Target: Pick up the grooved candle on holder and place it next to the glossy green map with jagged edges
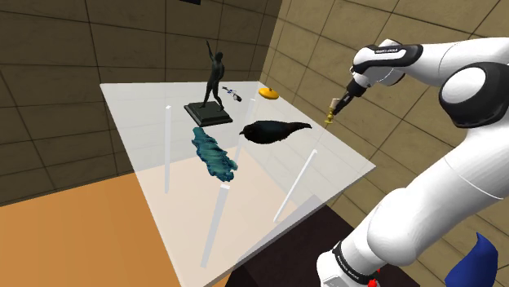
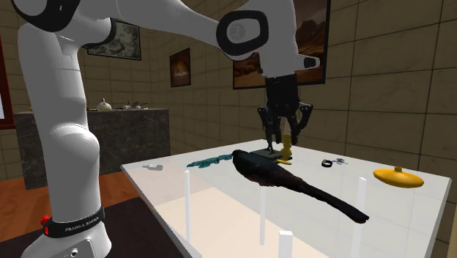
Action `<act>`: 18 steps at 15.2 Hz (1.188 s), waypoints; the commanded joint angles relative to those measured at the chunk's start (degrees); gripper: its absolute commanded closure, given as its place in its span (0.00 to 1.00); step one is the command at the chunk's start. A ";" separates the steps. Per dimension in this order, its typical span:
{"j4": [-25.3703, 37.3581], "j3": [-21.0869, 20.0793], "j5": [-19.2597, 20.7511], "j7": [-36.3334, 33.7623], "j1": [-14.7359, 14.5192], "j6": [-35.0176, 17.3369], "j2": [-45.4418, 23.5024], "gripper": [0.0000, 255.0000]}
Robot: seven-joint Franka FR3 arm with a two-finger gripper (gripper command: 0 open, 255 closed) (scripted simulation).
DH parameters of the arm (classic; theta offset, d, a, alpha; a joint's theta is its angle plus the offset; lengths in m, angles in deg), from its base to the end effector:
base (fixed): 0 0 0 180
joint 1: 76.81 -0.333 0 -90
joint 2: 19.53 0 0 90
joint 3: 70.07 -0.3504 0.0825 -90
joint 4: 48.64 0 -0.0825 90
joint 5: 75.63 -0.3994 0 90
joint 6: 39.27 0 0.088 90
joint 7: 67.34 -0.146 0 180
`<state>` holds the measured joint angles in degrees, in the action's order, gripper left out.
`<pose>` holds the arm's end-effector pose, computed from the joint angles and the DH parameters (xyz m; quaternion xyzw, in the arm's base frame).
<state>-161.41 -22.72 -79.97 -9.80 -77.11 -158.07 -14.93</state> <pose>0.3916 -0.4243 0.5009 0.9921 0.0739 0.0990 0.0235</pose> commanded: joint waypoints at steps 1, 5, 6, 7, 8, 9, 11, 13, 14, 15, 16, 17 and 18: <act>1.29 -0.08 0.31 -0.29 0.01 1.49 0.29 1.00; 3.34 -0.24 0.72 -0.77 -0.02 3.77 0.66 1.00; 2.06 -1.39 2.10 -2.90 -0.53 3.37 2.14 1.00; 0.85 -2.58 3.34 -4.98 -0.97 3.03 3.51 1.00; -0.29 -3.79 4.45 -6.99 -1.35 2.73 4.74 1.00; -1.35 -5.01 5.43 -8.93 -1.69 2.46 5.86 1.00; -3.26 -7.48 7.01 -12.65 -2.26 2.02 7.77 1.00; -4.91 -9.85 8.22 -16.18 -2.86 1.66 9.29 1.00; -5.63 -11.03 8.69 -17.87 -3.15 1.50 9.91 1.00; -6.29 -12.17 9.10 -19.54 -3.48 1.36 10.46 1.00; -6.88 -13.30 9.44 -21.17 -3.81 1.22 10.93 1.00; -7.41 -14.36 9.73 -22.78 -4.22 1.10 11.33 1.00; -7.87 -15.42 9.97 -24.36 -4.61 0.98 11.66 1.00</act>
<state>-168.54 -36.82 -70.68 -32.12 -81.46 -157.31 -4.34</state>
